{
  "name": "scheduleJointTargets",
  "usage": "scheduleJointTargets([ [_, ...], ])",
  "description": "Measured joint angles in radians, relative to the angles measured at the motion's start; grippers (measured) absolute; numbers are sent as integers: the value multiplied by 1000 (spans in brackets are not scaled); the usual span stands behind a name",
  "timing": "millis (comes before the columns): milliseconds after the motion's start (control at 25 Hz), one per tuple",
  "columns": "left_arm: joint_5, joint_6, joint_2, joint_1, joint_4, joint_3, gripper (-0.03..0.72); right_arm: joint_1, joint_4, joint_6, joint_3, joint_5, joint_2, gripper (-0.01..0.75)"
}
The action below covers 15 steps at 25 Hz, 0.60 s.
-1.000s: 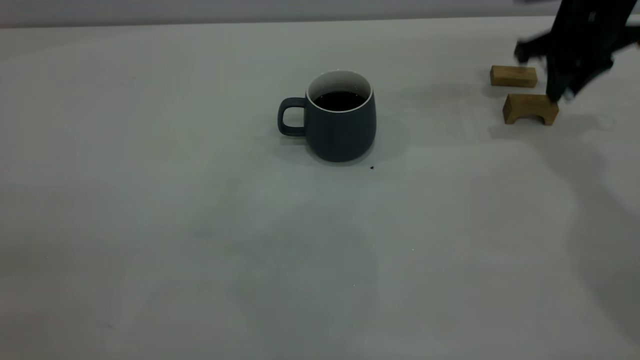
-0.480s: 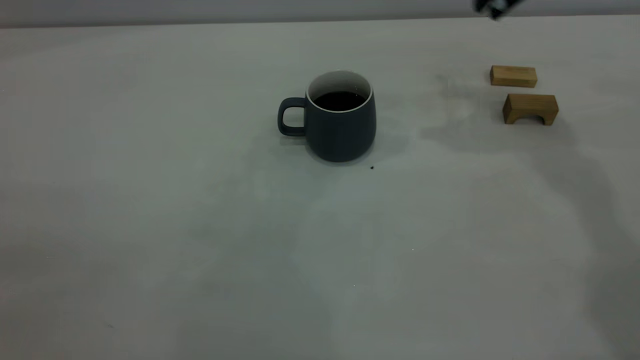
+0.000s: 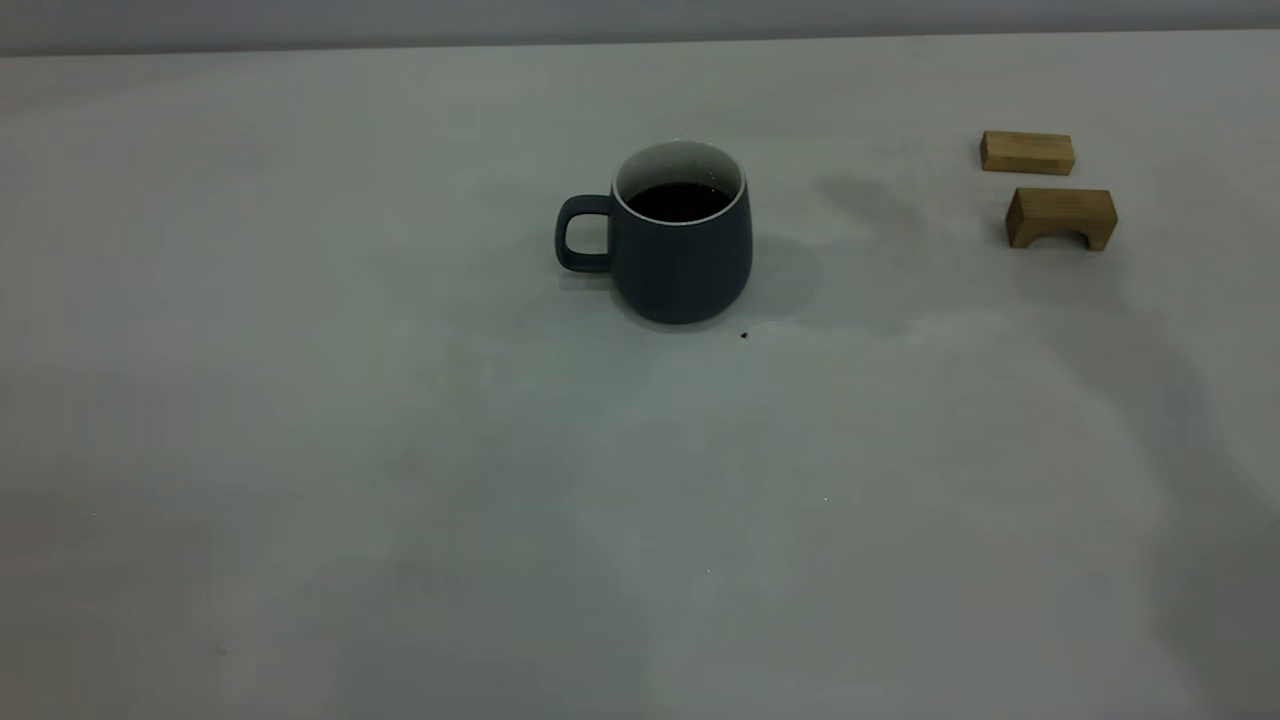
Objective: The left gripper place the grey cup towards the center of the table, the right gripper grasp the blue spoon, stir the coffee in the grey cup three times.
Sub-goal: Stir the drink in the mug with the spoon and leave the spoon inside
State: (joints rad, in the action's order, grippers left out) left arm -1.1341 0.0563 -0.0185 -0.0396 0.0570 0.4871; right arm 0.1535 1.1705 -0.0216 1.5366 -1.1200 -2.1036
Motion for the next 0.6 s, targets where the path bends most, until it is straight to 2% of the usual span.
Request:
scheduleJointTargets([
  [240,0,0,0,0,0,0,239,70,36,-313,0,-6,0,129],
  [600,0,0,0,0,0,0,239,131,186,-500,0,0,-95,129],
])
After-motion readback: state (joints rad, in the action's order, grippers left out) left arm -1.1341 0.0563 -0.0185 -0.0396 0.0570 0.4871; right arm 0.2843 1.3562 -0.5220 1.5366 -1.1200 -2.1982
